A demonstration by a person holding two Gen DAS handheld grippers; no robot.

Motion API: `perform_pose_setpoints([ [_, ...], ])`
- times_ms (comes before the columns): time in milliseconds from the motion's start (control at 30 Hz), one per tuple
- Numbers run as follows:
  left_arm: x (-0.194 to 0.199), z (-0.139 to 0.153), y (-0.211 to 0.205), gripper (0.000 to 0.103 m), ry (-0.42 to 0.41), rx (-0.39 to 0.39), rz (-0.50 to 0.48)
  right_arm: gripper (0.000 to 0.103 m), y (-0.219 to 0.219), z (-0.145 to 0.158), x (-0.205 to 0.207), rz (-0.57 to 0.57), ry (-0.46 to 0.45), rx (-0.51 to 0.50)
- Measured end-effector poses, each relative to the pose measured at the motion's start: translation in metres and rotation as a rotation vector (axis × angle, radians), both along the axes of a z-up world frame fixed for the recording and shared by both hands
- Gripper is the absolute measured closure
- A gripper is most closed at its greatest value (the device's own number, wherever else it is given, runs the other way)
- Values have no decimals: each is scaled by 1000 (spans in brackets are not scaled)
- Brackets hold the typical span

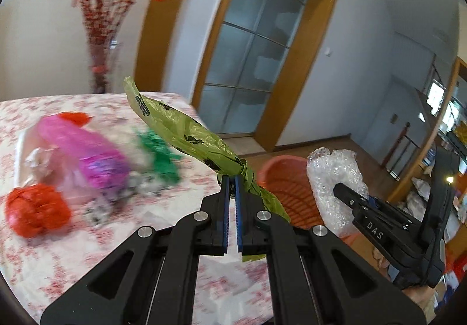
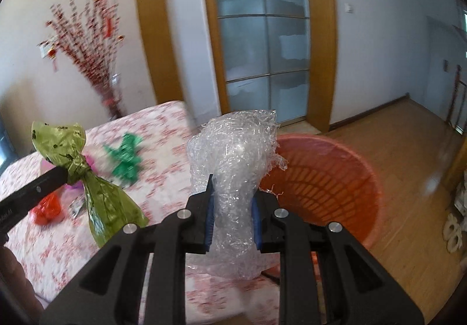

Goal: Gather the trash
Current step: 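Grasp the green bag with the left gripper while the right holds the bubble wrap, then release the green bag and bubble wrap into the orange wastebasket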

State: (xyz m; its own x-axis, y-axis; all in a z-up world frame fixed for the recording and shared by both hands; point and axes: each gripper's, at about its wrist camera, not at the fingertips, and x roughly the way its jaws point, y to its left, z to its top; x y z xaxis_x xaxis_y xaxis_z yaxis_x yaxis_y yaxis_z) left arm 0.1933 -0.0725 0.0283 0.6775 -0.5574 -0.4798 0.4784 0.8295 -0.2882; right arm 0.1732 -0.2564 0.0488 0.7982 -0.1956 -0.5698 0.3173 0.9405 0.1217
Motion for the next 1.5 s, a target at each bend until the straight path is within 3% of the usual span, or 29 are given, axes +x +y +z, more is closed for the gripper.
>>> perform_pose_setpoints([
  [367,13,-15,-84,100,10,34,-160,81,-66,-14,-8,-153,6,13],
  [733,26,-31,-142,100,44,67,-244,81,-114,-35,3,-210,12,74],
  [833,29,-36,-150,99,61,80,-251,74,-120,-35,5,-215,-1,86],
  [900,33,-42,-152,99,86,85,-244,64,-122,-36,4,-221,-12,90],
  [1000,38,-50,-153,91,129,86,-239,54,-125,-36,3,-233,-21,91],
  [1067,40,-53,-153,79,140,90,-232,50,-128,-38,2,-240,-18,91],
  [1133,39,-54,-148,65,136,98,-213,45,-126,-39,0,-246,-11,86],
  [1267,36,-50,-130,54,121,116,-161,27,-124,-37,-7,-261,-11,55],
  [1333,32,-48,-123,43,101,135,-130,21,-120,-35,-10,-264,-13,34],
  [1500,18,-39,-87,35,50,182,-37,17,-109,-27,-14,-259,-16,10],
])
